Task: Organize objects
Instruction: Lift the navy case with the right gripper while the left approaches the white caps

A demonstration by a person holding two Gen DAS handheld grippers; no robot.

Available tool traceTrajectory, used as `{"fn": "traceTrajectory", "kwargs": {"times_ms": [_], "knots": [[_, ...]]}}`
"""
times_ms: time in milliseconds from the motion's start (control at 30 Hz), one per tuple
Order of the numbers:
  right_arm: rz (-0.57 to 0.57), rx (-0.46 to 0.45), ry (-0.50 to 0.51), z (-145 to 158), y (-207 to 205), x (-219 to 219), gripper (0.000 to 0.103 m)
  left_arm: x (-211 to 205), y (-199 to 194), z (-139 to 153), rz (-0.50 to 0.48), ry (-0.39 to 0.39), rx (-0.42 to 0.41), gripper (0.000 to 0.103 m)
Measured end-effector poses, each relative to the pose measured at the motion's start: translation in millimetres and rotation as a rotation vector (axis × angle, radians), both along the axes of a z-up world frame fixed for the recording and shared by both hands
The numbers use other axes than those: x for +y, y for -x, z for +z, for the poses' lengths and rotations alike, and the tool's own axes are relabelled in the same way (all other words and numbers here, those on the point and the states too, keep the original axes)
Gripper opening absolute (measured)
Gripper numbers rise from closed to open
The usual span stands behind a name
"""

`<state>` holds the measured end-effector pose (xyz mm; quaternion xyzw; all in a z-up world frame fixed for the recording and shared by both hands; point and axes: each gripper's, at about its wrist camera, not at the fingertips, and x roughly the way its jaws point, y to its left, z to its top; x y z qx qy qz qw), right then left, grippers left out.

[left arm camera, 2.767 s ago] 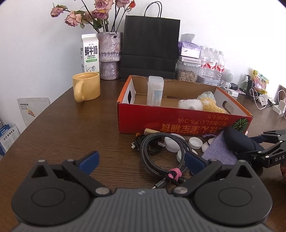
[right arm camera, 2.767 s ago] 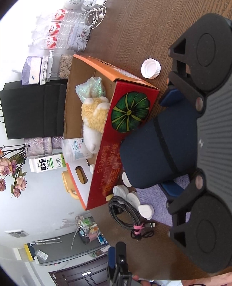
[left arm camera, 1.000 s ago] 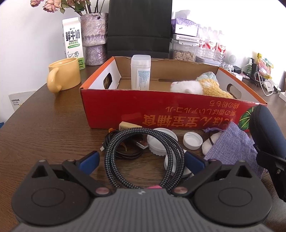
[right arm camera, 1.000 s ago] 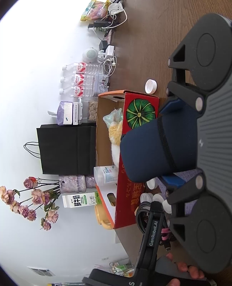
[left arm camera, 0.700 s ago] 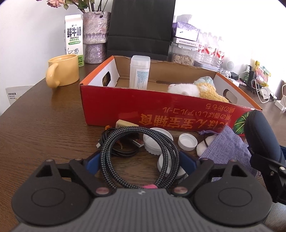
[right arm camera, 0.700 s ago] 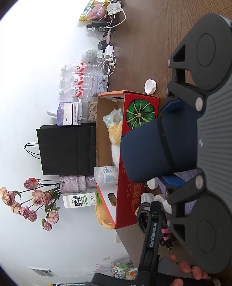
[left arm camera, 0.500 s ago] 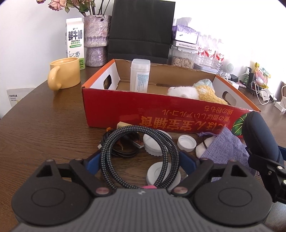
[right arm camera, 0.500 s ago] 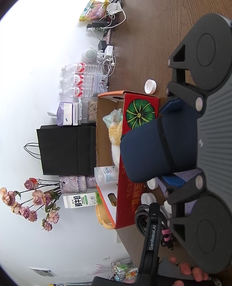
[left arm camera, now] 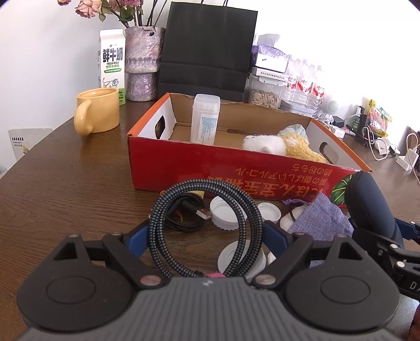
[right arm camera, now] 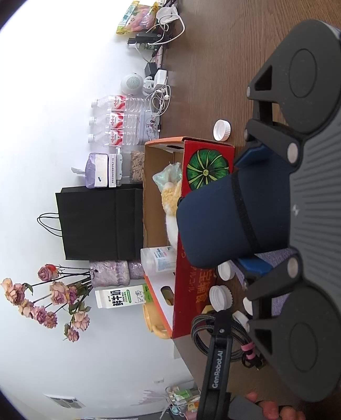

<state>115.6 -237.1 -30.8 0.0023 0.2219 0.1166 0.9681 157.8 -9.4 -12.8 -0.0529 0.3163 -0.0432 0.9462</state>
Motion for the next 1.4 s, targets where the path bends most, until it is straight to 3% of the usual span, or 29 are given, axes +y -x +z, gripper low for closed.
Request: {"fn": "traceTrajectory", "kwargs": {"times_ms": [233, 500, 1033, 1133, 1233, 1400], "knots": [[0.015, 0.000, 0.015, 0, 2, 3, 0.070, 12, 0, -1, 0.003, 0.054, 0.043, 0.089], [0.015, 0.000, 0.012, 0, 2, 3, 0.069, 9, -4, -7, 0.006, 0.056, 0.063, 0.089], [0.016, 0.002, 0.011, 0, 1, 3, 0.068, 11, 7, -13, -0.011, -0.020, 0.074, 0.101], [0.016, 0.004, 0.011, 0, 1, 3, 0.068, 13, 11, -17, -0.021, -0.024, 0.066, 0.100], [0.016, 0.005, 0.012, -1, 1, 4, 0.068, 13, 14, -17, -0.036, -0.019, 0.050, 0.088], [0.016, 0.008, 0.013, -2, 0, 4, 0.068, 8, 19, -17, -0.056, -0.057, 0.021, 0.086]]}}
